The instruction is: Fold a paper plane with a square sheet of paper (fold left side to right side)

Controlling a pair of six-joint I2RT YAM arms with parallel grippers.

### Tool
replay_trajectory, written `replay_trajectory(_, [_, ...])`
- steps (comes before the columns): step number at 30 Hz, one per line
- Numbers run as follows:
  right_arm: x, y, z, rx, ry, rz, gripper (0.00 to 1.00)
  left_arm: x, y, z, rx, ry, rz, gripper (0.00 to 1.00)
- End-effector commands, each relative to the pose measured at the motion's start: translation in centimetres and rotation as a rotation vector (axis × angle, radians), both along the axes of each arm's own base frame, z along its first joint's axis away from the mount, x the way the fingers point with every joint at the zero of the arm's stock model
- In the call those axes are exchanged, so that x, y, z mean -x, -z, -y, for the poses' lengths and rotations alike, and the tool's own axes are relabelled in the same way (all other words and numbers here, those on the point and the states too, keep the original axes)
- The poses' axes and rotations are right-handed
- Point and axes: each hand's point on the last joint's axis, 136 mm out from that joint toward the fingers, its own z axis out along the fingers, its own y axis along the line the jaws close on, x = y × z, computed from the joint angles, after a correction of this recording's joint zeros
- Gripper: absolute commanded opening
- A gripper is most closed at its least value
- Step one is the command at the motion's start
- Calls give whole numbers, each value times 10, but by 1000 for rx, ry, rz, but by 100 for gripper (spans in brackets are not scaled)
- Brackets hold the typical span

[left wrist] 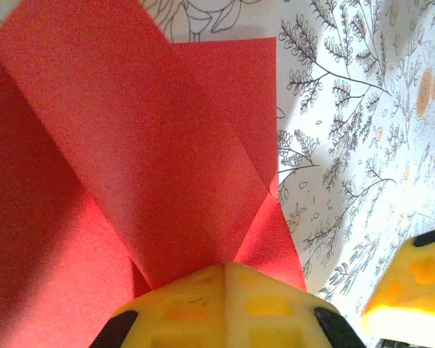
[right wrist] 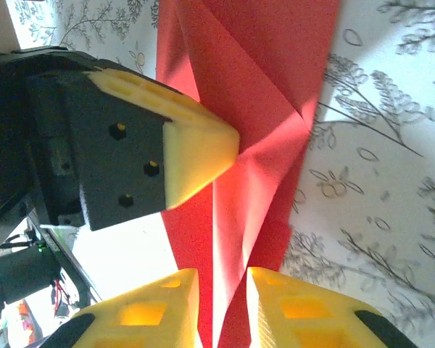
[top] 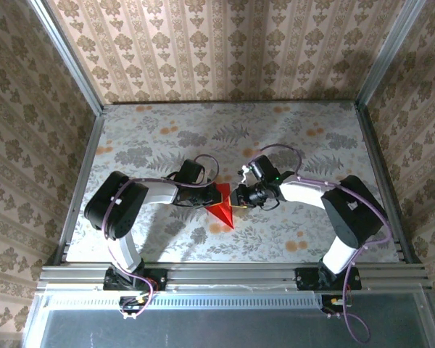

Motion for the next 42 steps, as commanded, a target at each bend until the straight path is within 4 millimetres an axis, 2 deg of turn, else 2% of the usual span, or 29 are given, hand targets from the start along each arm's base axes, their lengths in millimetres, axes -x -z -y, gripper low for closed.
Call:
replay_trajectory(1, [9,-16,9,16,-10,17,24,19,29,-16,-103,0,-61,0])
replay_trajectory(5, [23,-34,-2,-75,-48,28,10,18,29,-16,-103,0,-59,0])
replay_trajectory(7, [32,-39,-12,-129,-78,8,3,18,28,-16,-102,0,-56,0])
replay_trajectory(9, [44,-37,-22,-164,-110,-25,0,17,27,-16,-103,0,-53,0])
replay_trajectory(13, [58,-22,-29,-160,-134,-64,0,17,27,-16,-104,0,-52,0])
replay_trajectory(23, [76,10,-26,-126,-142,-146,0,18,27,-18,-113,3,-57,0])
replay_trajectory(33, [83,32,-22,-96,-133,-182,0,19,27,-19,-115,2,-56,0])
replay_trajectory(42, [87,44,-21,-78,-126,-199,1,20,28,-20,-118,1,-57,0])
